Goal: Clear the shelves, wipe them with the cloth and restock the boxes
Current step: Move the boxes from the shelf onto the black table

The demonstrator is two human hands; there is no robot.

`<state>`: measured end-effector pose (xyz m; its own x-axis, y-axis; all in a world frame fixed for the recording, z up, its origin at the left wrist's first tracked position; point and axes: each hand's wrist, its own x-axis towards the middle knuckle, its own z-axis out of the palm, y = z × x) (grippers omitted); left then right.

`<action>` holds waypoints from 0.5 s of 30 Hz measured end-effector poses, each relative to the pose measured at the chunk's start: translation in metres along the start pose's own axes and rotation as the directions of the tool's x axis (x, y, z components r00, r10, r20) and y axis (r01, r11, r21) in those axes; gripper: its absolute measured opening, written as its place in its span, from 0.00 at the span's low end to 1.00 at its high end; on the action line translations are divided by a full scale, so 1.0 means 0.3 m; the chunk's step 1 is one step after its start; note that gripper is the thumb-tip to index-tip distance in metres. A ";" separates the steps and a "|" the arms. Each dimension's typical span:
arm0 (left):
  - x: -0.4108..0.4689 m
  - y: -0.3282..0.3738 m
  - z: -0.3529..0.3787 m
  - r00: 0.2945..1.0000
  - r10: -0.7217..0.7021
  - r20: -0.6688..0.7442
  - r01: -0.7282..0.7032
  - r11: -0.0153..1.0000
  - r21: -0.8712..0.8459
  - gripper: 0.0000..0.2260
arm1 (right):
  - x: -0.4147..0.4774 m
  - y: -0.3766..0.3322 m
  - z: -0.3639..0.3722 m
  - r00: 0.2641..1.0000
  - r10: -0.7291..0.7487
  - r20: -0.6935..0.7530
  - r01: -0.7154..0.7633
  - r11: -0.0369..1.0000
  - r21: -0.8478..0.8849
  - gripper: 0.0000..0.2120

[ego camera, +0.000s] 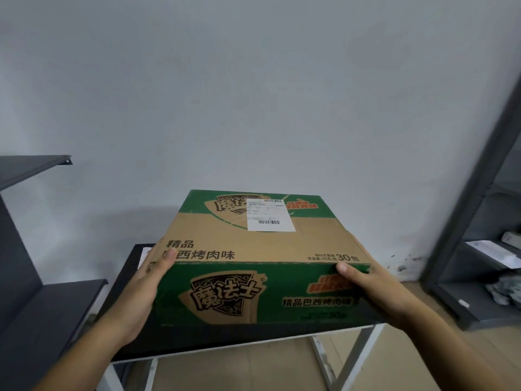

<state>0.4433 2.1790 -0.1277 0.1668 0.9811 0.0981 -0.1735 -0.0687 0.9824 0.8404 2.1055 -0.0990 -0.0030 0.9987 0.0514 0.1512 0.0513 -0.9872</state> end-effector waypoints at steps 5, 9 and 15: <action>0.156 -0.118 0.000 0.997 -0.040 -0.062 0.040 0.999 -0.006 0.45 | 0.191 0.122 -0.050 0.997 0.046 0.055 -0.046 0.999 -0.008 0.34; 0.275 -0.223 0.016 0.988 -0.119 -0.095 0.117 0.993 -0.027 0.45 | 0.347 0.207 -0.097 0.990 0.089 0.109 -0.082 0.994 -0.067 0.40; 0.429 -0.357 0.070 0.980 -0.165 -0.108 0.171 0.984 0.054 0.49 | 0.551 0.297 -0.174 0.972 0.173 0.161 -0.159 0.983 -0.094 0.44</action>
<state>0.5038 2.3088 -0.2170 0.0869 0.9927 -0.0832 -0.0900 0.0910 0.9918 0.9050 2.2750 -0.1704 -0.1362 0.9801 -0.1448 0.2415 -0.1089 -0.9643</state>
